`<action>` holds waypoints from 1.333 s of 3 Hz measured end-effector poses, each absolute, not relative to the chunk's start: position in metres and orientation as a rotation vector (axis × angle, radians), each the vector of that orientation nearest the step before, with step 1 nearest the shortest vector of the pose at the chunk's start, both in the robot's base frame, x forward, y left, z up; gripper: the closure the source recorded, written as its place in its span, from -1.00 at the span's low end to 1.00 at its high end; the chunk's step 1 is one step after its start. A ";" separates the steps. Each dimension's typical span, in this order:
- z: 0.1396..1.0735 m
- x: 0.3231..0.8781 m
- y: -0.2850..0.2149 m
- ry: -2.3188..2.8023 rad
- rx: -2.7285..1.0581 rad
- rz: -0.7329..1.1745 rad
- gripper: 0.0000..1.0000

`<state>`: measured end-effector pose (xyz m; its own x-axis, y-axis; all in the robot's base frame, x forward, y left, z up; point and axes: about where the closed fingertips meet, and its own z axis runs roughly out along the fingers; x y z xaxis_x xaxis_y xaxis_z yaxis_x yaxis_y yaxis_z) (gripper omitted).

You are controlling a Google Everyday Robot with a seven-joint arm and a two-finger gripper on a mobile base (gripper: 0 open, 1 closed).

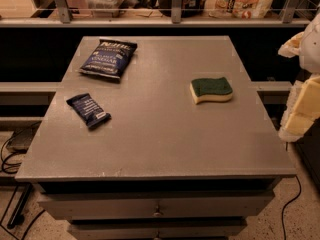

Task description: Move sponge near blue chip bag

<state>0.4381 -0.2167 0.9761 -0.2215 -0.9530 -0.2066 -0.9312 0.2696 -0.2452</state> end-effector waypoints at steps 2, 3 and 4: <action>0.977 0.447 -0.215 2.204 -1.695 -0.063 -1.00; 0.969 0.476 -0.206 2.118 -1.604 0.109 -1.00; 0.955 0.516 -0.182 2.024 -1.500 0.270 -1.00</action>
Offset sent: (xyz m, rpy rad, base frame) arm 0.0107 -0.0013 -0.0004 0.0506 -0.0109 0.0001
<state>0.5164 -0.1819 0.9554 -0.1829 -0.8001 -0.5713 -0.9220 0.3414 -0.1828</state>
